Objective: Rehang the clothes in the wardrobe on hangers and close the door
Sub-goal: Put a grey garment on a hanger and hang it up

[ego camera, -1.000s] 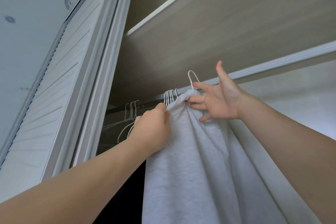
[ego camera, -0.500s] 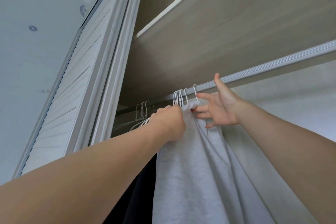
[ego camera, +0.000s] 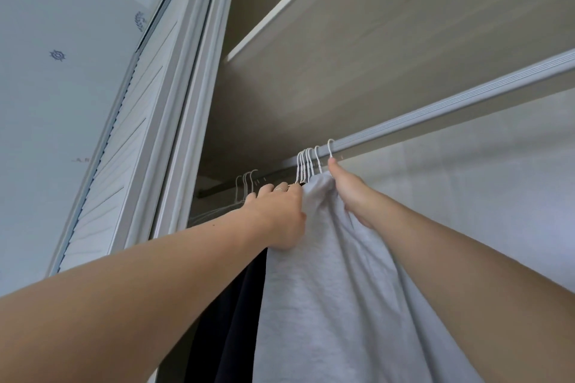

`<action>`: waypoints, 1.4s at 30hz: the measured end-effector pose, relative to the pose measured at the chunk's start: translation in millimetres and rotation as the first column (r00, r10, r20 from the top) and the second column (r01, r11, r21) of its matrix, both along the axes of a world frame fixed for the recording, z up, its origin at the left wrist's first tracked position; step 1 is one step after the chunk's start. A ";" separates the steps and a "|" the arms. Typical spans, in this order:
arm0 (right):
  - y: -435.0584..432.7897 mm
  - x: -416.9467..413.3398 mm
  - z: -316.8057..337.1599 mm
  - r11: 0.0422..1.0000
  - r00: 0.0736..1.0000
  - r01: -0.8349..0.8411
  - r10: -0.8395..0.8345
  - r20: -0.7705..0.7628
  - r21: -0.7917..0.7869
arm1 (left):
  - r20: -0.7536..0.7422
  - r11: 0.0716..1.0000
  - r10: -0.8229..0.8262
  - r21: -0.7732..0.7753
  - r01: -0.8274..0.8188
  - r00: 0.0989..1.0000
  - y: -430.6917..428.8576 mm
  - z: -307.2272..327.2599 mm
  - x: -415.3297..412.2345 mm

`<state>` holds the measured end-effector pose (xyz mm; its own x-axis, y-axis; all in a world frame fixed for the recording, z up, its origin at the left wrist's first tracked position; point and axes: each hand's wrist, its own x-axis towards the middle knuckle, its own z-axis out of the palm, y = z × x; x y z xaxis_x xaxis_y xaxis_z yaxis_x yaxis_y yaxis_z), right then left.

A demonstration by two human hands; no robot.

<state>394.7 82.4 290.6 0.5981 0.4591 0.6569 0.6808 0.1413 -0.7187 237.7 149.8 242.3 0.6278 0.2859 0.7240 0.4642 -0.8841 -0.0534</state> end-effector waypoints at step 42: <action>-20.0 -281.2 -243.4 0.977 0.669 0.124 0.049 0.742 -0.176 | 0.064 0.882 0.413 0.222 -0.416 0.909 -61.9 -228.1 -345.6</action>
<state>113.5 62.4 47.2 -0.0247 0.6150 0.7881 0.9997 0.0205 0.0153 -107.9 87.9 14.3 0.4770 0.3457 0.8080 0.7877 -0.5760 -0.2186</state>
